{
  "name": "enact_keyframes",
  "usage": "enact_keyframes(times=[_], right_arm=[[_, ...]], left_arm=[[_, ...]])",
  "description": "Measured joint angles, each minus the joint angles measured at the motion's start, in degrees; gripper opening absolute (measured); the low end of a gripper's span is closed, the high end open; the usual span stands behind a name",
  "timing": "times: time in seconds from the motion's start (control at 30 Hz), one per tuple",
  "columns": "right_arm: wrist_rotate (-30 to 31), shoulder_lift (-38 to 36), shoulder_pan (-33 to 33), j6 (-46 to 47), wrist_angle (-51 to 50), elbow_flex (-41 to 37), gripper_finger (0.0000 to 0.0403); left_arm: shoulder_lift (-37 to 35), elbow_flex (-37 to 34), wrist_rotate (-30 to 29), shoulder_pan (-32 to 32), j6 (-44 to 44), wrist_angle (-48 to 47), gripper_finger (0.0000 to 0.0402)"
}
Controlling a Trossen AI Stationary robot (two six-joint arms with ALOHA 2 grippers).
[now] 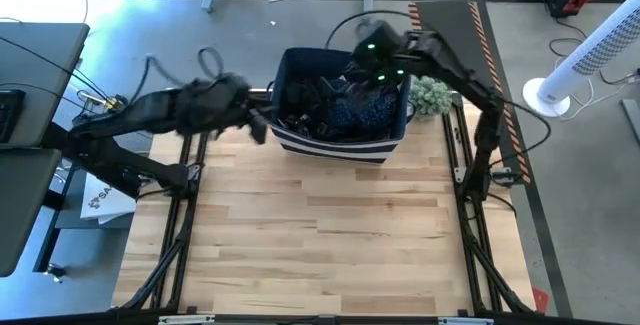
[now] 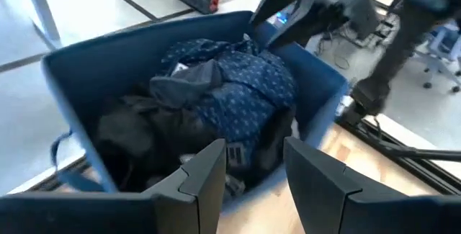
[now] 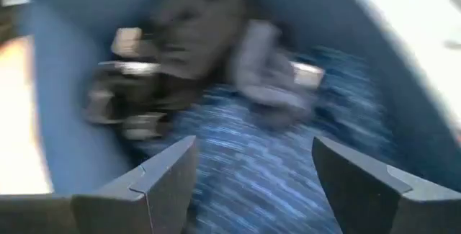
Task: Sort clothes
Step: Adjust the laundry bin slightly to the left
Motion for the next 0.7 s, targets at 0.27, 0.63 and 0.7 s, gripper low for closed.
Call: enact_keyframes(times=[0.27,0.63,0.7], right_arm=[[19.03,-8.20,-4.45,11.74,-10.21,-1.87,0.0270],[19.97,-17.10,-18.97,16.17,-11.14,-23.00,0.0259],[16.96,-18.00,-21.73,16.53,-10.65,-28.00,0.0254]], left_arm=[[11.19,0.00,15.86,15.63,5.89,7.68,0.0131],[20.93,0.00,22.74,27.95,7.58,7.69,0.0130],[21.20,0.00,22.74,29.32,7.36,4.86,0.0130]])
